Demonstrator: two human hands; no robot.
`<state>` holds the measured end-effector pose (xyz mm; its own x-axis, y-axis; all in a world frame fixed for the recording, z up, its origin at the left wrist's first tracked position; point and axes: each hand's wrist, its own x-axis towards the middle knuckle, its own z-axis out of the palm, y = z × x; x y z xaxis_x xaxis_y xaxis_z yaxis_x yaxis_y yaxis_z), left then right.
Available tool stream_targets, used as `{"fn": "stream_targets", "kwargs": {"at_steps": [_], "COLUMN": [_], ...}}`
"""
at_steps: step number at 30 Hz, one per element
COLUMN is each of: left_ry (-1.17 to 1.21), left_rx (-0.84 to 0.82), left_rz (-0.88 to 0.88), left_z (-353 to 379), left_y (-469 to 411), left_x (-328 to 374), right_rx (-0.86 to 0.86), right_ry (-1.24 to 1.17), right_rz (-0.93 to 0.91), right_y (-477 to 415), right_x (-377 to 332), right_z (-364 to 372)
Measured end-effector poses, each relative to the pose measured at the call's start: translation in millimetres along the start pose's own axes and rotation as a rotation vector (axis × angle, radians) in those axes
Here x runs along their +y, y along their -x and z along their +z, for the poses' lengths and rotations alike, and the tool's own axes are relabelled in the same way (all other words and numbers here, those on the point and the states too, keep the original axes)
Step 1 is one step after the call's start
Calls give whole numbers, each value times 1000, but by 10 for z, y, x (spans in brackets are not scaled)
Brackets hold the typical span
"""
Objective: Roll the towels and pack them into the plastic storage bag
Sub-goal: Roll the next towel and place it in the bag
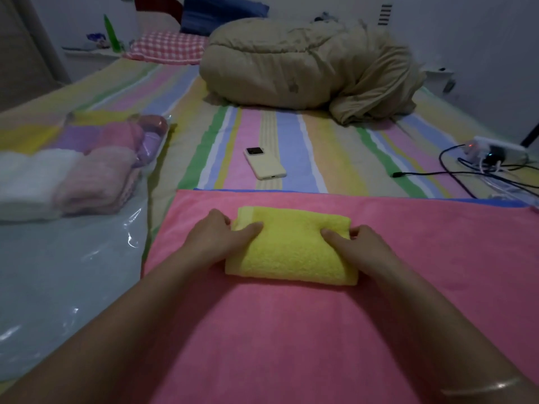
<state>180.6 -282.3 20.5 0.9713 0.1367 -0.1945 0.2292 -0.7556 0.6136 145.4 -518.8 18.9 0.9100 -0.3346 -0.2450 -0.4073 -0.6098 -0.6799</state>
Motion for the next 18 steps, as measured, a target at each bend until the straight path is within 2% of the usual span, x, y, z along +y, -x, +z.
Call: {"fn": "stream_targets", "kwargs": {"at_steps": [3, 5, 7, 9, 12, 14, 18], "left_ry": [175, 428, 554, 618, 681, 676, 555], "left_rx": [-173, -395, -541, -597, -645, -756, -830], "left_rz": [-147, -205, -185, -91, 59, 123, 90], "left_z": [-78, -185, -332, -512, -908, -1272, -1881], "left_y": [27, 47, 89, 205, 486, 683, 1050], "left_x": [85, 86, 41, -73, -425, -766, -1396], "right_rx": [-116, -137, -178, -251, -320, -372, -608], "right_ry": [-240, -409, -588, -701, -717, -699, -534], "right_rz": [58, 88, 127, 128, -39, -151, -332], "right_y": [165, 287, 417, 578, 853, 1065, 1460], "right_x": [-65, -66, -85, -130, -311, -509, -1019], "right_z": [-34, -36, -7, 67, 218, 321, 611]}}
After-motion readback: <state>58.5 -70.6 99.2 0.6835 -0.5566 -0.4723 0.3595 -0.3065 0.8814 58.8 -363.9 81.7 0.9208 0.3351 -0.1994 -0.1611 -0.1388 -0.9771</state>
